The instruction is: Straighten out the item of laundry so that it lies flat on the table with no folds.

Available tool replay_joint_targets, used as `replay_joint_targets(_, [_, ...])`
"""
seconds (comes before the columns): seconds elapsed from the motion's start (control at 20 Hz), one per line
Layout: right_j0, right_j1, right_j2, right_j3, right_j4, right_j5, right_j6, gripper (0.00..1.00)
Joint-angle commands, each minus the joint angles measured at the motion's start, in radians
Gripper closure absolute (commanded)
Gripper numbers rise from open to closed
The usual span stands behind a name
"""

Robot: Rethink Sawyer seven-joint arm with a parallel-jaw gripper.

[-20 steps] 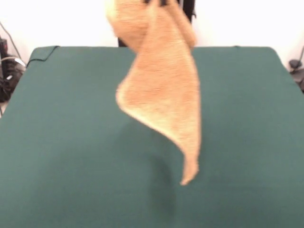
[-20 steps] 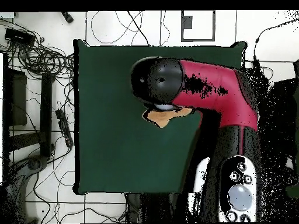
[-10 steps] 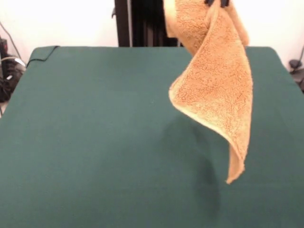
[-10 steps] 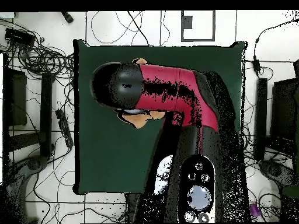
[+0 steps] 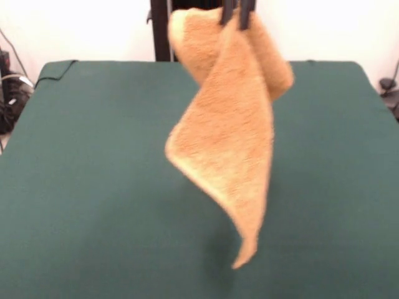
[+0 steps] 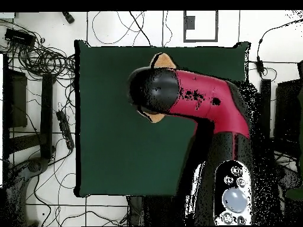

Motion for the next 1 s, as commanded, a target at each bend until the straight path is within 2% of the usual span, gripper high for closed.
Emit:
replay_joint_targets(0.05, [-0.088,0.057,0.134,0.208,0.032,-0.127,-0.003,1.0])
replay_joint_targets(0.15, [-0.129,0.06,0.169,0.218,0.026,-0.146,-0.042,1.0])
replay_joint_targets(0.2, [-0.151,0.061,0.19,0.223,0.02,-0.156,-0.059,0.0])
replay_joint_targets(0.55, [-0.222,0.067,0.253,0.213,-0.017,-0.163,-0.134,0.0])
replay_joint_targets(0.65, [-0.21,0.064,0.232,0.194,-0.04,-0.16,-0.093,0.0])
replay_joint_targets(1.0, [-0.218,0.053,0.251,0.199,-0.034,-0.132,-0.086,0.0])
